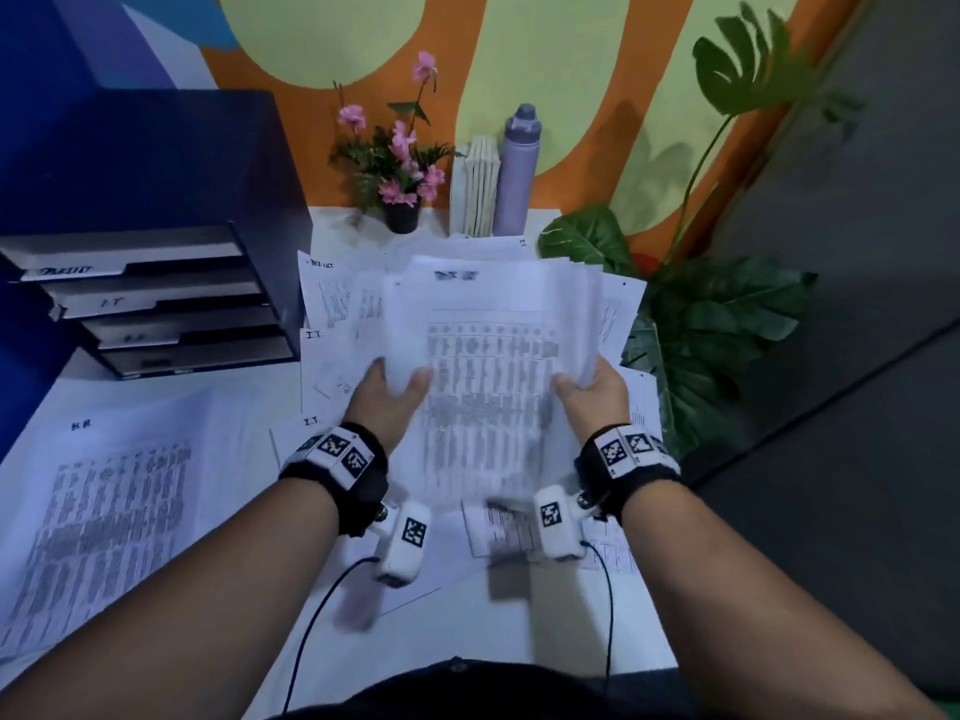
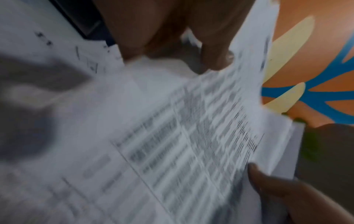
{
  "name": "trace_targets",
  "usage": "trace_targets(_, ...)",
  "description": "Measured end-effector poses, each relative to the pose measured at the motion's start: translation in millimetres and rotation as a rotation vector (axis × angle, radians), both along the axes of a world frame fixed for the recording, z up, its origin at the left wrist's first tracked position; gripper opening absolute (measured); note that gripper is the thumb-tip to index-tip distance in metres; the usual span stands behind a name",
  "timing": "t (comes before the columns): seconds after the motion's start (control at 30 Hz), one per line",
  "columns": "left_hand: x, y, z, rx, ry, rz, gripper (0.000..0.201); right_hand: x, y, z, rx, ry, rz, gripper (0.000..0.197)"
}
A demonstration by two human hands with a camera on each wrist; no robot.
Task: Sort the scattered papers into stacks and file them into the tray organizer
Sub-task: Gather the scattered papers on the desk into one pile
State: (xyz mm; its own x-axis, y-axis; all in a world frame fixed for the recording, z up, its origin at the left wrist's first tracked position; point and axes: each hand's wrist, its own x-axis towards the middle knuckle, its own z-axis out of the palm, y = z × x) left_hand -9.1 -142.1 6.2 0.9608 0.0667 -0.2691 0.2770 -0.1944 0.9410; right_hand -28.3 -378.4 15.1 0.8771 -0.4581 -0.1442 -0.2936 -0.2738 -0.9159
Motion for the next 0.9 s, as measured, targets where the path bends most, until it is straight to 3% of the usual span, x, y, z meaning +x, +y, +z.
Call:
trace_targets(0.03,2,-5,-7,0.031,0.077,-0.054,0.058,0,-17,-4,-0.043,0.047,-0.023,0.022)
trace_targets(0.17,-2,-25,-35,0.02,0.338,-0.183,0.043,-14,-77,-29,-0.143,0.274,-0.119,0.02)
trace_targets(0.33,-12,-42,-64,0.089,0.569,-0.306,0.054,-40,-109,-65,-0.301,0.44,-0.117,0.016)
trace_targets(0.47,-13,-51,-73,0.189,0.563,-0.354,0.025,-44,-107,-86,-0.337,0.477,-0.075,0.02)
trace_targets(0.57,-13,-54,-80,0.154,0.579,-0.336,0.05,-44,-94,-92,-0.467,0.47,0.102,0.03)
trace_targets(0.67,-16,-54,-84,0.189,0.474,-0.307,0.038,-45,-71,-93,-0.527,0.437,0.235,0.044)
trace_targets(0.8,-19,-45,-84,0.309,0.412,-0.289,0.068,-38,-41,-95,-0.486,0.403,0.328,0.03)
trace_targets(0.9,-22,-37,-83,0.312,0.321,-0.216,0.068,-29,-33,-98,-0.39,0.379,0.294,0.029)
